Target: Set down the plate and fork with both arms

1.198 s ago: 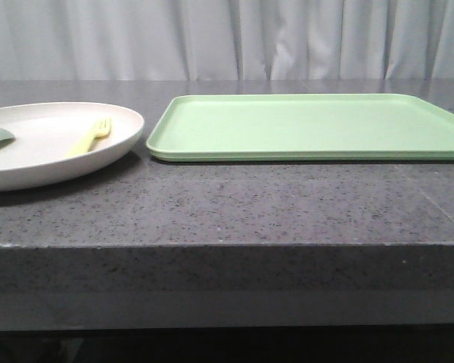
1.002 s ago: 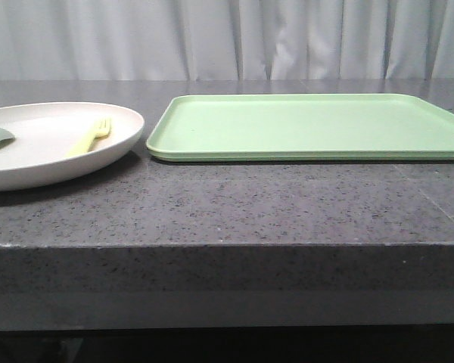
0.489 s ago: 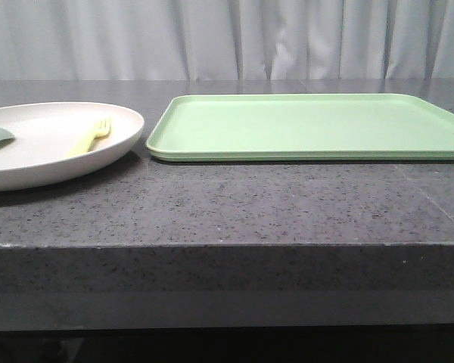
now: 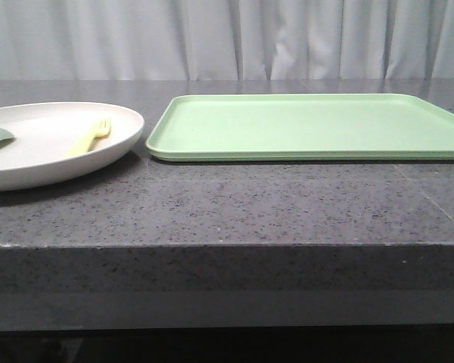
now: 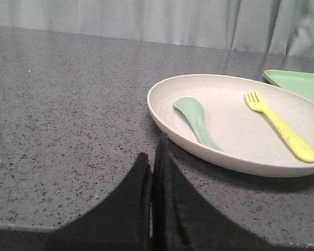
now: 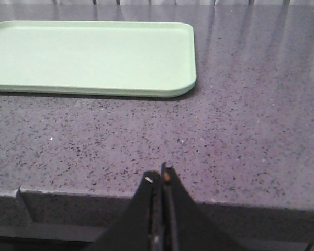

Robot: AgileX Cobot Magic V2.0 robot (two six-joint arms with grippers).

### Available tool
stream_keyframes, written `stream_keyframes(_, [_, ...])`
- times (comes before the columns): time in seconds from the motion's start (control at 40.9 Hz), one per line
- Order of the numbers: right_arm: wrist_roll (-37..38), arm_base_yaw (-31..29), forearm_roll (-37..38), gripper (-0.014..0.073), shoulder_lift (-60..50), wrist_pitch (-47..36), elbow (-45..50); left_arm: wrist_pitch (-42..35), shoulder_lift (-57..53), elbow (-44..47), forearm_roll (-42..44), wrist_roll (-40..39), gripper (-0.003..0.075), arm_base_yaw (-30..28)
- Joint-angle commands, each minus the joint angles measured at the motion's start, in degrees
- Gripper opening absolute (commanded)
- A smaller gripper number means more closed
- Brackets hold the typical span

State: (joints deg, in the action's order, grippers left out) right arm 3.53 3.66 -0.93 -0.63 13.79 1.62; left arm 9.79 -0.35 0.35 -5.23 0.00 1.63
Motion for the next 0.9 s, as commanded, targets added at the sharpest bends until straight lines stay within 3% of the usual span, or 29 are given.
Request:
stream_keyframes(0.0, [-0.4,-0.1,0.6,-0.0067,-1.0,-5.8,-0.3,-7.0,-1.2,0.1,-0.5,0.0,-0.0018,0.4])
stream_keyframes(0.44, [-0.4,-0.1,0.6,-0.0067,-1.0,-9.9,-5.8,-25.0,-1.1,-1.6,-0.5,0.0,-0.0018,0.4])
stream_keyframes(0.636, [-0.4,-0.1,0.6,-0.0067,2.2,-4.5,-15.3,-17.0,2.1,-10.8,-0.5,0.0,-0.0018,0.4])
stream_keyframes(0.88, [-0.4,-0.1,0.6,-0.0067,19.2,2.8,-29.5,-4.4,20.2,-25.1,1.4,0.0,-0.0018,0.4])
